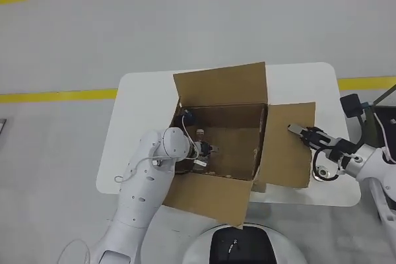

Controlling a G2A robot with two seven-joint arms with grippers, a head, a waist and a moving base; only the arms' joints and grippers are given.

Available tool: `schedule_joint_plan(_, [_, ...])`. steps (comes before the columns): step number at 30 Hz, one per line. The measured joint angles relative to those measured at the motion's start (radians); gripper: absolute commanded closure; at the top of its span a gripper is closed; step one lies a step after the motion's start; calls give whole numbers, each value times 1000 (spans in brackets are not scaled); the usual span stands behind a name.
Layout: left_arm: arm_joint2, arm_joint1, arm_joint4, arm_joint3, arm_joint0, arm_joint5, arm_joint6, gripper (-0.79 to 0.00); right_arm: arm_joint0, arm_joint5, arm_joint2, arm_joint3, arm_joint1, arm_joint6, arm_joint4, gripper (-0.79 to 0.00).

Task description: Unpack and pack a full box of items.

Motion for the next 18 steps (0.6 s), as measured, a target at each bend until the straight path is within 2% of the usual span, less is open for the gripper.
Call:
schedule_joint_plan(7, [-31,13,12,-85,25,-48,-5,-785,27,-48,-6,85,10,4,-23,0])
schedule_joint_plan(10, [-72,25,19,-156,51,-49,-22,-785,41,-68,-2,132,14,3,-34,0])
schedule_joint_plan(14, [-149,43,31,-295,100,-39,-41,-785,56,-79,5,171,20,6,-38,0])
schedule_joint_plan(15, [-166,46,33,-325,111,-37,-45,-785,59,-82,6,177,22,6,-38,-52])
schedule_joint_plan(17, [-202,53,36,-382,132,-33,-56,-785,65,-82,7,188,24,5,-43,-277])
schedule_joint_plan(18, [-216,56,36,-403,139,-32,-59,-785,68,-80,6,190,25,4,-47,-329])
